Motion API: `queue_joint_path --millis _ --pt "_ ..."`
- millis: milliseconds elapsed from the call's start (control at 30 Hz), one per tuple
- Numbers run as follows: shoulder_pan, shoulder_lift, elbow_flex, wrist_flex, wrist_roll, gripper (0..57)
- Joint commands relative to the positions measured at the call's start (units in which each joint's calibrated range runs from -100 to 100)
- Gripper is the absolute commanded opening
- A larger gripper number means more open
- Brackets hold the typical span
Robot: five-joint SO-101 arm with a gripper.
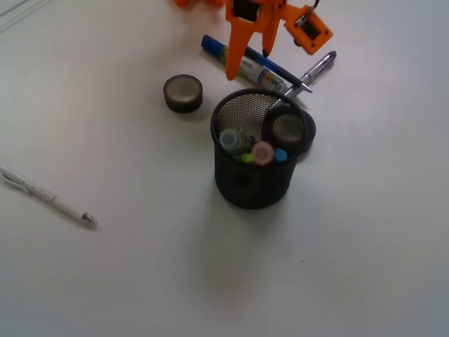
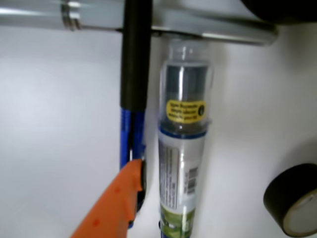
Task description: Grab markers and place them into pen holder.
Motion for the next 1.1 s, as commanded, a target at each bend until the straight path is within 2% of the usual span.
queue_joint_path --millis 0,300,533,967,1067 --pt "0.8 -1.4 3.0 -6.0 0.1 39.4" --pt "1.0 -1.0 4.4 -7.3 -0.1 39.2" --pt "0.8 -1.0 6.8 -7.3 -1.5 30.2" --pt "0.5 -1.0 11.8 -11.6 -6.1 29.8" --pt "0.5 -1.0 12.9 -16.9 -6.1 22.5"
